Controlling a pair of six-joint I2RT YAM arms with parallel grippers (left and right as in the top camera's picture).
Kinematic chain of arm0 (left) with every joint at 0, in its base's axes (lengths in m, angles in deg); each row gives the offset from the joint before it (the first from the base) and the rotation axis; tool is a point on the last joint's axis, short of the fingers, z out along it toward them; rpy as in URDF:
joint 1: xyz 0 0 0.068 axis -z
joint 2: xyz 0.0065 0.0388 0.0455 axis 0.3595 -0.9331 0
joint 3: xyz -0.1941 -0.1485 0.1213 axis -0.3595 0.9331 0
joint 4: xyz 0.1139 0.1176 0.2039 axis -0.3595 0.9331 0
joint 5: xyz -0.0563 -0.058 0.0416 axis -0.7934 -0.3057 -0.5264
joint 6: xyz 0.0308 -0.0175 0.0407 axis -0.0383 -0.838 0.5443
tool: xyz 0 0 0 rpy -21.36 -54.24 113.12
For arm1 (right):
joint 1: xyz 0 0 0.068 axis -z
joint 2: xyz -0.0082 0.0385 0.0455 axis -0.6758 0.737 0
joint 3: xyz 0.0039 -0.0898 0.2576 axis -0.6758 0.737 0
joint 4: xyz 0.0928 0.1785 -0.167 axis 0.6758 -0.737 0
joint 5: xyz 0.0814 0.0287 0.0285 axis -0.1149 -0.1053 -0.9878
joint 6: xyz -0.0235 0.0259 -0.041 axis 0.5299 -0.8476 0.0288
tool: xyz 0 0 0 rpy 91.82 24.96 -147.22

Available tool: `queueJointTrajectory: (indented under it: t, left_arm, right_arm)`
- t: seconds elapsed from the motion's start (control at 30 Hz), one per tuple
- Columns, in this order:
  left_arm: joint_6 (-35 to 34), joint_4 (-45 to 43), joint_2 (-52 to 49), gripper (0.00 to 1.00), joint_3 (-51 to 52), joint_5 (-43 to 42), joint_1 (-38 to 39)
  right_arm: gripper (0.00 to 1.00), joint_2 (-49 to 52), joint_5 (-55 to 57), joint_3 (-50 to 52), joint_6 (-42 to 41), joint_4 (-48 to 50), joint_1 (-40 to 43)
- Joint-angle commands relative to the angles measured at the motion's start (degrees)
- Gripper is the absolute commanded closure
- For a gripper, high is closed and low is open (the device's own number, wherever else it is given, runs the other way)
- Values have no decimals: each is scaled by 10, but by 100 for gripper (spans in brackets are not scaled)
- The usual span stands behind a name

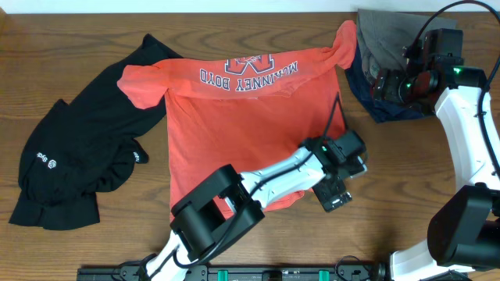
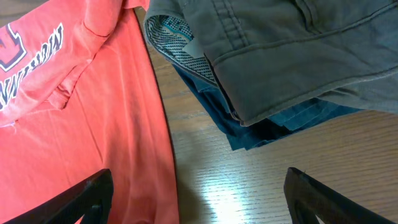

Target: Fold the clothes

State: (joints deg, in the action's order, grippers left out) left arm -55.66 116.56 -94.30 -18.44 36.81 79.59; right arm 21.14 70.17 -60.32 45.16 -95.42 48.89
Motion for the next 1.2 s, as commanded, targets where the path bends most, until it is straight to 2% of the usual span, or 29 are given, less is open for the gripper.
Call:
queueJointTrajectory:
  t: [0.0, 0.13, 0.17, 0.2, 0.27, 0.37, 0.57, 0.63, 0.8, 0.93, 1.07, 1.17]
  left_arm:
    - [32, -11, -26, 2, 2, 34, 13]
    - [44, -19, -40, 7, 2, 41, 17]
    - [44, -19, -40, 12, 2, 41, 16]
    - [44, -21, -40, 19, 2, 41, 16]
    - [45, -23, -40, 48, 2, 41, 16]
    - [48, -24, -40, 53, 2, 40, 16]
    - [48, -25, -40, 71, 2, 40, 17]
    - [48, -23, -40, 94, 2, 40, 17]
    - [43, 26, -24, 94, -16, 68, 5]
    - [12, 68, 30, 94, -27, 100, -27]
    - [-34, 123, 127, 94, -27, 113, -96]
    - [-64, 174, 193, 94, -27, 113, -160]
  right_arm:
    - [14, -11, 0, -9, 8, 2, 5]
    - [14, -11, 0, -9, 8, 2, 5]
    - [14, -11, 0, -9, 8, 2, 5]
    - [14, -11, 0, -9, 8, 2, 5]
    - [14, -11, 0, -9, 8, 2, 5]
    - [14, -11, 0, -9, 8, 1, 5]
    - [14, -11, 0, -9, 8, 1, 5]
    - [14, -11, 0, -8, 8, 1, 5]
    - [14, -11, 0, -8, 8, 0, 5]
    - [14, -11, 0, -8, 9, 1, 5]
    - [14, -11, -1, -8, 9, 1, 5]
    - [19, -10, -13, -8, 9, 1, 0]
